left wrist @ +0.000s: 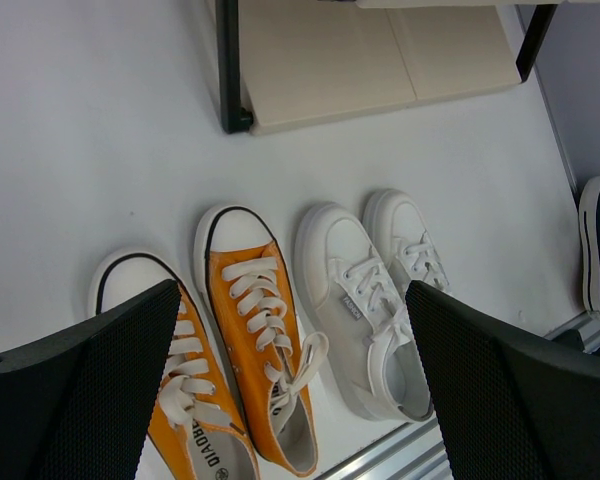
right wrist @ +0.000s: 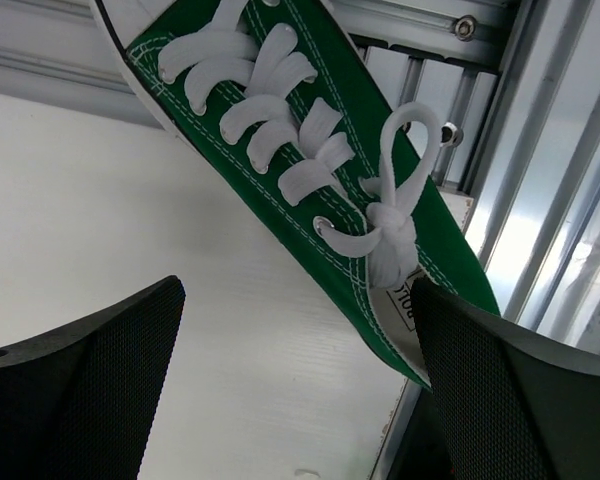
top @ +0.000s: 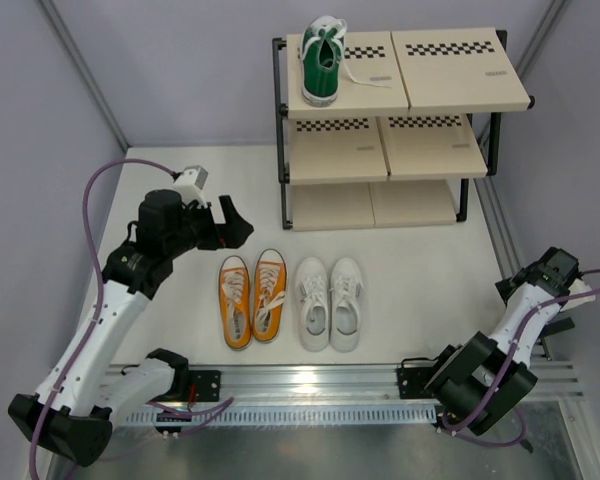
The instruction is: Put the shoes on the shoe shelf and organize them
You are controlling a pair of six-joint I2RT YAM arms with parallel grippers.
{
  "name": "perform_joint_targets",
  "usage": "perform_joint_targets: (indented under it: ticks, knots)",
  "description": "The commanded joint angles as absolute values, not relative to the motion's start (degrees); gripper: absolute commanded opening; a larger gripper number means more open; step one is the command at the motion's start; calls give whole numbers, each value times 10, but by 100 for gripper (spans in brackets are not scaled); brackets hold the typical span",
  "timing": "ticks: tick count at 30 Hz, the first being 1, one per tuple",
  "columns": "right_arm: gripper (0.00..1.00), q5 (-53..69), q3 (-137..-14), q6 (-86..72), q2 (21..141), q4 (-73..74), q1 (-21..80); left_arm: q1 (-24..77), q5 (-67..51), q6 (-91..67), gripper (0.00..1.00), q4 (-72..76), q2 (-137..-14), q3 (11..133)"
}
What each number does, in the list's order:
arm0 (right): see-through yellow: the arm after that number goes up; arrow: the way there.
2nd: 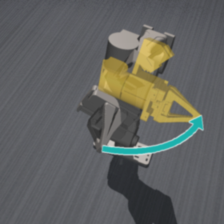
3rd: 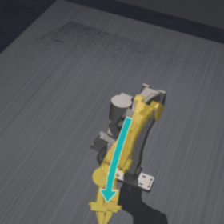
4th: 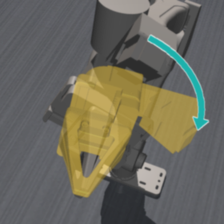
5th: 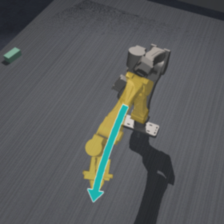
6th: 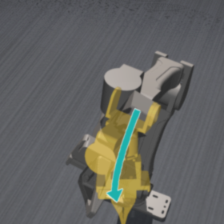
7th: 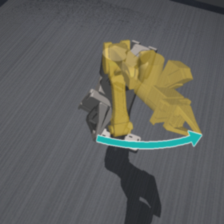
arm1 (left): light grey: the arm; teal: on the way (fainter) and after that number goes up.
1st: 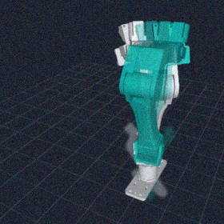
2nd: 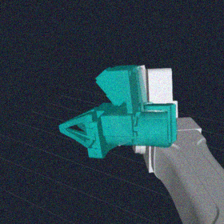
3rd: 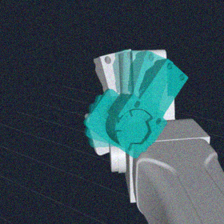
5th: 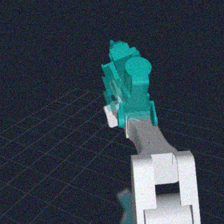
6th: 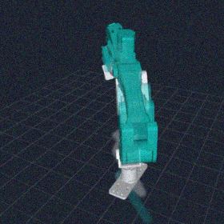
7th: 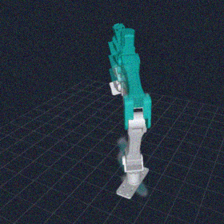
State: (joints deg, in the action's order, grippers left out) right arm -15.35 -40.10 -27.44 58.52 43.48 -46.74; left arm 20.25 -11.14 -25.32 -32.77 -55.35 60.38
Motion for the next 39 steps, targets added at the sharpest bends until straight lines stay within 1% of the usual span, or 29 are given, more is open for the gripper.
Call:
perform_joint_targets:
  ticks: [1,5,6,7,13,15,16,17,18,19,23,24,25,27,29,30,31,32,33,34,35,36,37,39]
  knots:
    - [100,-118,-395,-261,587,395,-471,204,-114,-256,99,-301,-555,600]
    - [99,-80,-380,-258,597,368,-471,204,-113,-258,99,-295,-557,600]
    - [97,-70,-377,-258,601,364,-471,204,-112,-258,99,-294,-559,600]
    - [92,-69,-374,-258,608,360,-471,204,-112,-258,99,-293,-560,600]
    - [78,-61,-370,-290,660,347,-470,204,-100,-258,99,-289,-565,599]
    - [57,-61,-369,-280,659,343,-470,204,-99,-259,99,-287,-566,600]
    - [45,-64,-371,-273,656,342,-470,204,-100,-260,99,-282,-566,600]
    - [22,-61,-374,-266,650,346,-470,204,-100,-261,99,-280,-567,600]
    - [10,-55,-377,-255,630,349,-470,204,-101,-263,99,-279,-569,601]
    - [3,-47,-379,-251,616,351,-469,204,-105,-264,99,-278,-570,602]
    - [3,45,-389,-255,520,358,-444,204,-113,-268,99,-269,-581,609]
    - [3,48,-395,-257,498,359,-413,204,-113,-267,99,-269,-582,611]
    - [3,43,-403,-258,460,375,-394,204,-112,-265,99,-269,-583,613]
    - [3,8,-440,-251,428,395,-334,204,-108,-262,99,-272,-584,620]
    - [3,-18,-494,-238,397,432,-312,204,-105,-256,99,-274,-586,626]
    - [3,-15,-513,-232,389,443,-308,204,-103,-253,99,-279,-587,634]
    - [3,-11,-559,-222,382,460,-305,204,-101,-249,99,-281,-589,638]
    - [3,-10,-587,-215,384,470,-298,204,-97,-247,99,-284,-589,642]
    - [3,18,-612,-210,388,473,-290,204,-94,-245,99,-287,-590,649]
    - [3,32,-671,-207,395,475,-283,204,-91,-243,99,-288,-591,652]
    - [3,50,-703,-205,409,473,-283,204,-86,-243,99,-288,-591,654]
    - [3,94,-732,-203,418,467,-283,204,-86,-243,99,-289,-594,657]
    - [3,119,-797,-200,430,450,-282,204,-87,-243,99,-291,-596,664]
    - [3,177,-878,-180,489,446,-276,204,-80,-243,99,-293,-598,669]
